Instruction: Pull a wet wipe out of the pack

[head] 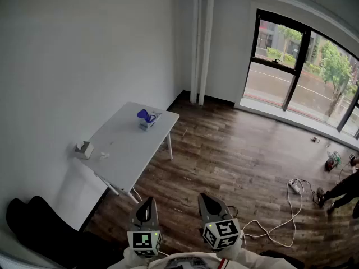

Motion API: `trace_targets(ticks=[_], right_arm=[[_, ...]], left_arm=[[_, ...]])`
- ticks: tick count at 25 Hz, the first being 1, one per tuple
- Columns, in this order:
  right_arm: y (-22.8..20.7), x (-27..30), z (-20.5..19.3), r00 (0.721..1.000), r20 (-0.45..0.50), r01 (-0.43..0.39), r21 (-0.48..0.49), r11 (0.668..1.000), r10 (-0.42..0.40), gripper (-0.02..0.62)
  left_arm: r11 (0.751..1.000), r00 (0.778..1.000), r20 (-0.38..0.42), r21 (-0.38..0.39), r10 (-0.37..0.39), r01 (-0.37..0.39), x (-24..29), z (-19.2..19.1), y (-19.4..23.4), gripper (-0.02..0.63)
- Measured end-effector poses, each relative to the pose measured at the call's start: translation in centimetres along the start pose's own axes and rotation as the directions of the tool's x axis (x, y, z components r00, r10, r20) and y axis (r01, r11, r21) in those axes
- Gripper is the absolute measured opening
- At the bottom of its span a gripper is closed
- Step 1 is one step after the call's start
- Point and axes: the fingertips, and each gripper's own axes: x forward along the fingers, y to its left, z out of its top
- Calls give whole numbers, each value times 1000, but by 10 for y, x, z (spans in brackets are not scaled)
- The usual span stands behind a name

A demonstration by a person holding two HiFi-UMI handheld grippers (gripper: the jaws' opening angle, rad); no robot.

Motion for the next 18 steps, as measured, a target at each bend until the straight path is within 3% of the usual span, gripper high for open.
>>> trace_targets(ticks=[18], right_arm=[[-50, -21, 4, 1000, 27, 11, 34, 999, -12, 5]], left_arm=[[998, 997, -40, -35, -62, 60, 33, -8, -62, 5]])
